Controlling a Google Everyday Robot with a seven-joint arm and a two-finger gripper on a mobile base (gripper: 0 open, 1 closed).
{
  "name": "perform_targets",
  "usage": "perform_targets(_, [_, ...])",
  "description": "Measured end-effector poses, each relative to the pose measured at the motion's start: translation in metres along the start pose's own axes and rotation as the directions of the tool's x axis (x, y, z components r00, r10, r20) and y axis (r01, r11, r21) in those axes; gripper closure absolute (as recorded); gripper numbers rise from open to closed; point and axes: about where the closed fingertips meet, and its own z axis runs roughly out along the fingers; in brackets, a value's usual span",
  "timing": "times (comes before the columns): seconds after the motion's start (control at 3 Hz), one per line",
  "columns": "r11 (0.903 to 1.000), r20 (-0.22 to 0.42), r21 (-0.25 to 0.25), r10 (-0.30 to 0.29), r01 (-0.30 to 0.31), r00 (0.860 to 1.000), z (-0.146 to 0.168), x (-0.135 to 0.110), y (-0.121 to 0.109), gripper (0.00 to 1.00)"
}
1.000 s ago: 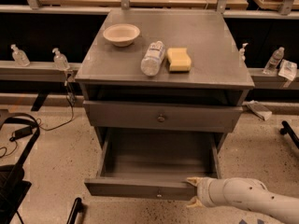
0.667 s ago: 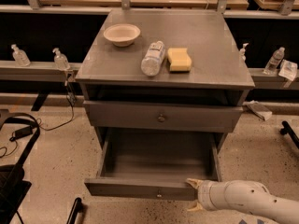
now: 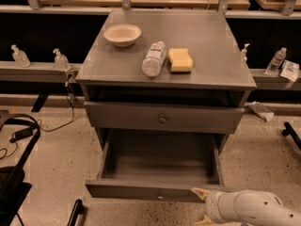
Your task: Open middle drawer
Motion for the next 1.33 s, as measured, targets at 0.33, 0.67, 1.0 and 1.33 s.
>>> perform_targets(0.33, [0.9993, 0.011, 0.035, -0.011, 0.011, 1.000, -0.006, -0.005, -0.010, 0.39])
perform_targets(0.67, [0.9972, 0.019, 0.070, -0.027, 0.026, 0.999, -0.010, -0.010, -0.024, 0.39])
perform_targets(1.0, [0.9944, 0.017, 0.100, -0.038, 0.037, 0.999, -0.010, -0.011, -0.039, 0.39])
perform_targets(1.33, [0.9952, 0.011, 0.096, -0.019, 0.018, 1.000, 0.011, 0.001, -0.052, 0.40])
